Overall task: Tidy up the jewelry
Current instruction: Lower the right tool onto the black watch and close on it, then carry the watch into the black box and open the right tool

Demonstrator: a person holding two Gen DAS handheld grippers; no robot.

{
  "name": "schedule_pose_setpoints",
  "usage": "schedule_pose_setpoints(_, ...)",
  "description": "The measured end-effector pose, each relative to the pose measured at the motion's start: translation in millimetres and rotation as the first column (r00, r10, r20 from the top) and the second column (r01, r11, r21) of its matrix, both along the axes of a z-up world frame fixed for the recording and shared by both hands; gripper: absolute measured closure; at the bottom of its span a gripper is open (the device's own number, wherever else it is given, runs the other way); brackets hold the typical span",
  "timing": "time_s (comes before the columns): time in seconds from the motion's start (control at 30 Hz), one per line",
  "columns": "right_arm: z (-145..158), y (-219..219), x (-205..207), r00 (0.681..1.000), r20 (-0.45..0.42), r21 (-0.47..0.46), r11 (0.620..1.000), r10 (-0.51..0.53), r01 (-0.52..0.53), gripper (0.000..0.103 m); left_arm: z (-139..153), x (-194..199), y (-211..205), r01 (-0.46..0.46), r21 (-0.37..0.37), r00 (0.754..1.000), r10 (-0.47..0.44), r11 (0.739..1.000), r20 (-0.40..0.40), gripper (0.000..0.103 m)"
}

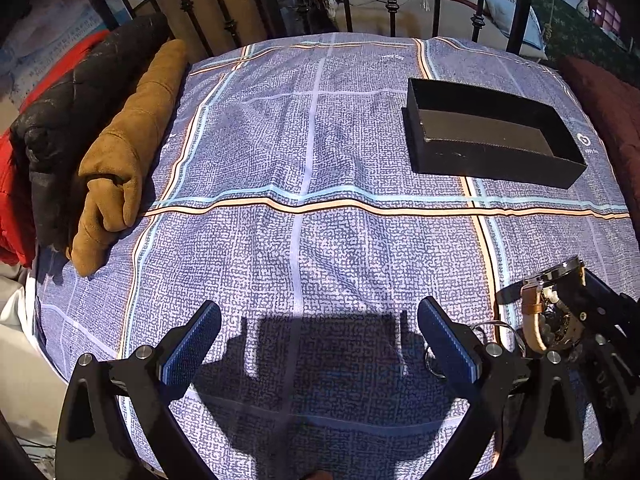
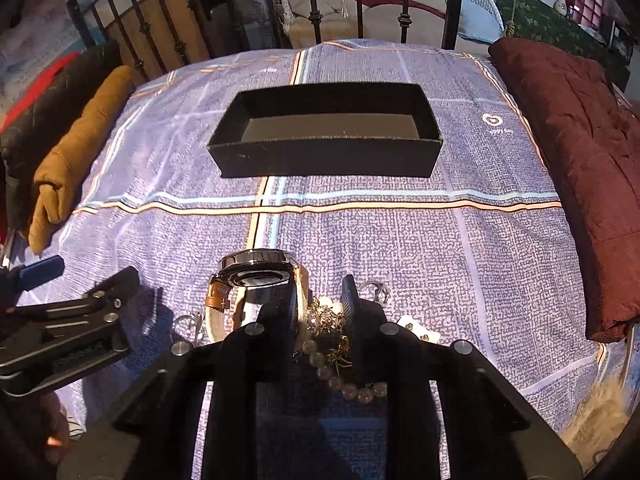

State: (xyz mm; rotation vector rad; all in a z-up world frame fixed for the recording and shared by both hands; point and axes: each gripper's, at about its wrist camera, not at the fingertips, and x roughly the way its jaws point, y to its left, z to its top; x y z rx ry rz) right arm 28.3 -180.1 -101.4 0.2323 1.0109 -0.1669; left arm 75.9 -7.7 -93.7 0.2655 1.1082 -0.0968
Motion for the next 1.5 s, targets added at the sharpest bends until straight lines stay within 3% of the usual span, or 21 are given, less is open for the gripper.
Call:
schedule_pose_setpoints(0.27,38,-17,4,0.996,0.082,0.008,1.0,-0.026,0.025,0.081,10,5,-6,0.005,-0.01,1.0,-0.005,1.0,0.019,0.006)
schedule_pose_setpoints(0.43,57,-30,38,0.992,0.119,-0.023,0.999,-0.038,0.041,0.08,26,30,-20,0.0,-0.022,0.998,0.001,1.0,0.063,0.006)
schedule_pose_setpoints(0.63,49,-55,100,0.993,0.087,-0.039,0.996,-0.074,0.077,0.08,42,81,-48,-0.011,-0.042,0.994,0.016,0.999,0.11,0.006)
schedule_pose_setpoints(0.83,26,-63,134,0.996,0.037,-0.059,0.995,-0.077,0.079,0.079,27,113,-69,-0.022,-0.004,0.996,0.022,1.0,0.09,0.006)
schedule_pose_setpoints(0.93,19,-63,142,0.997,0.027,-0.07,0.995,-0.069,0.071,0.068,18,117,-73,-0.018,0.005,0.997,0.017,1.0,0.079,0.006)
schedule_pose_setpoints(1.03,15,-62,143,0.997,0.032,-0.075,0.995,-0.065,0.067,0.055,11,116,-73,-0.014,0.013,0.998,0.013,1.0,0.067,0.006)
schedule_pose_setpoints(1.2,23,-64,135,0.996,0.048,-0.078,0.994,-0.078,0.081,0.055,12,114,-67,-0.022,0.007,0.998,0.022,1.0,0.058,0.006)
schedule_pose_setpoints(1.33,51,-66,113,0.993,0.084,-0.108,0.99,-0.082,0.091,0.055,28,104,-62,-0.011,-0.015,0.998,0.012,1.0,0.065,0.006)
schedule_pose_setpoints(1.43,70,-64,76,0.992,0.1,-0.115,0.99,-0.075,0.086,0.04,38,75,-51,0.029,-0.035,0.997,-0.026,0.999,0.077,0.006)
schedule_pose_setpoints(1.5,63,-50,50,0.997,0.069,-0.124,0.991,-0.045,0.053,0.035,28,51,-42,0.047,-0.041,0.998,-0.045,0.998,0.038,0.006)
